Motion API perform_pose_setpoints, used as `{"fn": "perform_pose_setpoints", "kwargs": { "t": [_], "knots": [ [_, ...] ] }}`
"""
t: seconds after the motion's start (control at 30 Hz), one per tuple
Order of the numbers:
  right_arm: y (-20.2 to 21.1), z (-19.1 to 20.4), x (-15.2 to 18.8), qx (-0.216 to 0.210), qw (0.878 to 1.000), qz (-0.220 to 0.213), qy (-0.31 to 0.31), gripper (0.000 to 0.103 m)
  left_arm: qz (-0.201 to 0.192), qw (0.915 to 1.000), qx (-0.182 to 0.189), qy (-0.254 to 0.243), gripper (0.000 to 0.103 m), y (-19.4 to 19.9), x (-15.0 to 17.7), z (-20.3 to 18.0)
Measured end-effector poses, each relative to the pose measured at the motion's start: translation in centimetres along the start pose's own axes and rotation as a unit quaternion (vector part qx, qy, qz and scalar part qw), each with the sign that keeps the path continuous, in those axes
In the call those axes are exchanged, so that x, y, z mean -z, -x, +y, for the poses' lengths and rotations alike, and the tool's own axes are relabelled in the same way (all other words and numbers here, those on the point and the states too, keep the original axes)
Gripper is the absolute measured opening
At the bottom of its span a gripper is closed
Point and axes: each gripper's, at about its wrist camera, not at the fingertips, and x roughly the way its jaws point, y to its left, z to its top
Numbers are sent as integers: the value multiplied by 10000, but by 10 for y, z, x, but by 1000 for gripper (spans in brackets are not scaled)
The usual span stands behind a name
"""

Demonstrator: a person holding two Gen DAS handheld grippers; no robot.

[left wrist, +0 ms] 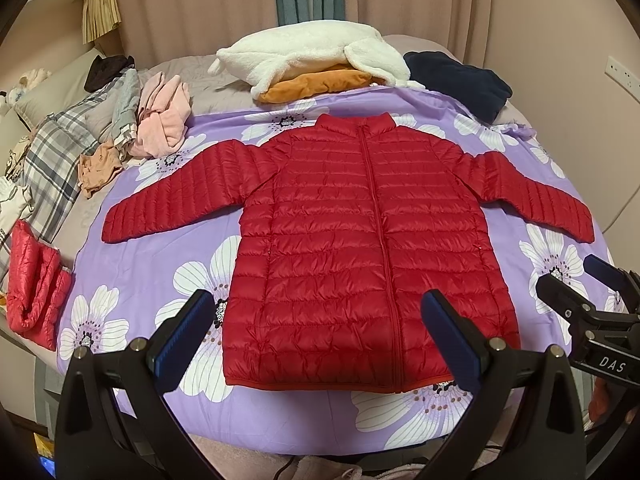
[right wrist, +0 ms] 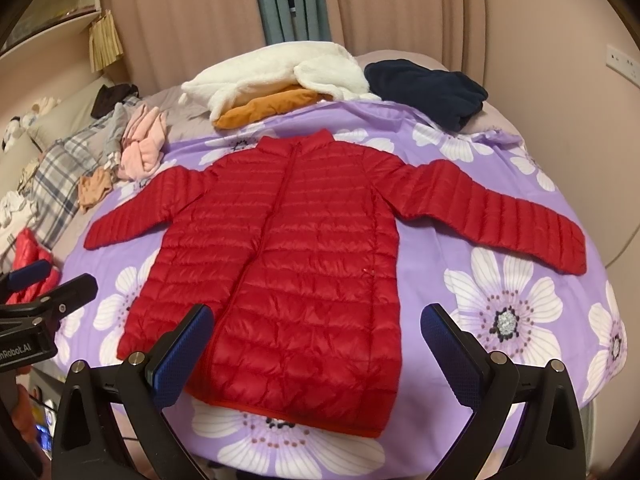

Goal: Fold large clothes

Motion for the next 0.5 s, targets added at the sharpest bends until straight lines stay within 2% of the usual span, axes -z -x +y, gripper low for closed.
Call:
{"fn": "perform_pose_setpoints", "kwargs": {
  "t": [0.5],
  "knots": [
    [0,0,0,2,10000,7,-7,102,10,10000,-1,-17,103,-2,1,0]
  ]
}}
